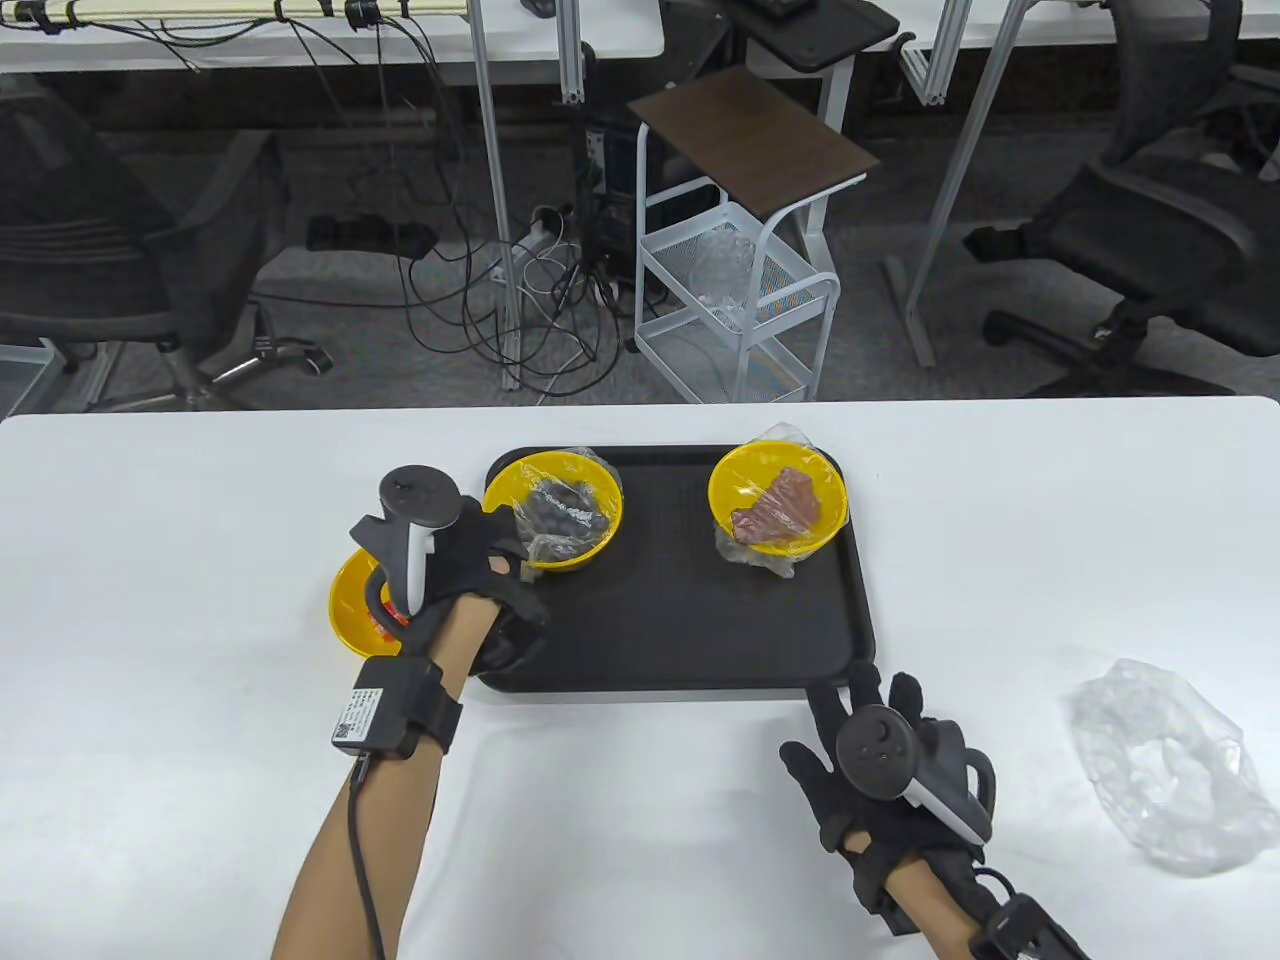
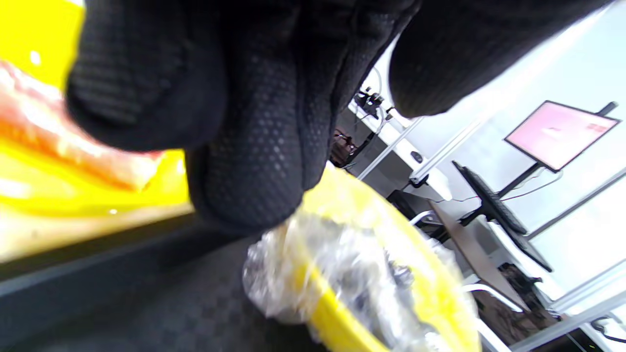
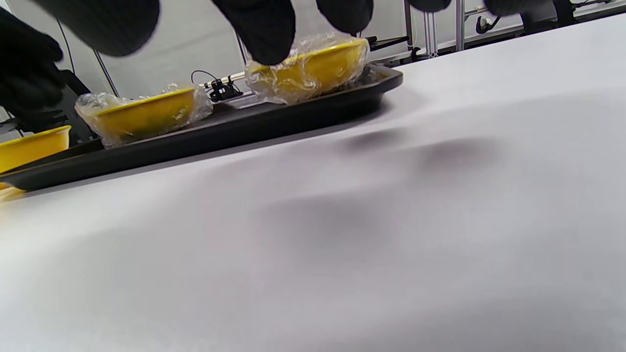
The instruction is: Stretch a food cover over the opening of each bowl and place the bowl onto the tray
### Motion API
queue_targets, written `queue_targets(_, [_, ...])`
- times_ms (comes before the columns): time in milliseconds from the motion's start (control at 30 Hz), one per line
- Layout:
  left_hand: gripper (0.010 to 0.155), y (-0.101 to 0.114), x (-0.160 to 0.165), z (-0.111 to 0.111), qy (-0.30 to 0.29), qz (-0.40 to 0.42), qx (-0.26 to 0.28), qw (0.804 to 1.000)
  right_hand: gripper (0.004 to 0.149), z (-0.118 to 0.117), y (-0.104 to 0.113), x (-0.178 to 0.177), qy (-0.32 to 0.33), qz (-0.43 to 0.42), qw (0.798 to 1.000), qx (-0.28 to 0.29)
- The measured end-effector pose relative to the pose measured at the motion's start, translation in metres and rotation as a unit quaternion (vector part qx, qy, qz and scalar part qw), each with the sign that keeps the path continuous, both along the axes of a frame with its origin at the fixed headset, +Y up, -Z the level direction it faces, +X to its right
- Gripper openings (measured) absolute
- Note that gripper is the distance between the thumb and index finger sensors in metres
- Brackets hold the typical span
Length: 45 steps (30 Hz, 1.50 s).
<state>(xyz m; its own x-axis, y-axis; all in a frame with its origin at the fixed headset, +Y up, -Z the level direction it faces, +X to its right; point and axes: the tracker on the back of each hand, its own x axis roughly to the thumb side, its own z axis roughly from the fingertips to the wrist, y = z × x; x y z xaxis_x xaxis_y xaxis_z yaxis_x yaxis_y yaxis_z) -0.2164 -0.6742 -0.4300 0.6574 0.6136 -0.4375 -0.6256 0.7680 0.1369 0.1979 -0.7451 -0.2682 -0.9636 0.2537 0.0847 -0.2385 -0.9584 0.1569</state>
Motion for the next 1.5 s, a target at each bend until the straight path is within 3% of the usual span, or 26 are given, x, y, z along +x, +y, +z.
queue_targets(133, [0.065, 0.023, -0.026, 0.018, 0.008, -0.045, 0.018, 0.999, 0.083, 0.001, 0.0, 0.0, 0.003, 0.005, 1.0, -0.007])
queue_targets(267, [0.063, 0.021, -0.063, 0.03, 0.049, -0.1, -0.022, 0.994, 0.085, 0.001, 0.001, -0.001, 0.009, 0.005, 1.0, -0.008])
queue_targets(433, [0.076, -0.016, -0.104, 0.036, 0.1, -0.129, -0.121, 0.979, 0.086, 0.002, 0.003, -0.002, 0.012, 0.003, 1.0, -0.003])
queue_targets(600, [0.078, -0.064, -0.119, 0.04, 0.109, -0.019, -0.203, 0.973, 0.086, 0.002, 0.002, 0.0, 0.008, -0.002, 1.0, -0.006])
queue_targets(700, [0.071, -0.08, -0.123, 0.041, 0.126, 0.035, -0.173, 0.976, 0.086, 0.002, 0.002, 0.001, 0.005, -0.003, 1.0, -0.007])
queue_targets(833, [0.057, -0.084, -0.128, 0.042, 0.128, 0.05, -0.15, 0.979, 0.086, 0.002, 0.002, 0.001, 0.004, -0.004, 1.0, -0.009])
queue_targets(933, [0.054, -0.087, -0.132, 0.045, 0.138, 0.102, -0.131, 0.976, 0.086, 0.002, 0.002, 0.001, 0.004, -0.005, 1.0, -0.012])
queue_targets(1000, [0.052, -0.085, -0.134, 0.047, 0.136, 0.091, -0.121, 0.979, 0.086, 0.002, 0.003, 0.002, 0.002, -0.007, 1.0, -0.01])
queue_targets(1233, [0.051, -0.049, -0.119, 0.065, 0.051, 0.093, -0.084, 0.991, 0.086, -0.001, 0.005, 0.009, -0.012, -0.023, 1.0, -0.009])
queue_targets(1400, [0.05, -0.024, -0.064, 0.086, -0.061, 0.08, -0.065, 0.993, 0.086, -0.004, 0.003, 0.013, -0.019, -0.026, 0.999, -0.011])
queue_targets(1500, [0.05, -0.026, -0.021, 0.094, -0.121, 0.076, -0.077, 0.987, 0.086, -0.004, 0.003, 0.014, -0.021, -0.027, 0.999, -0.012])
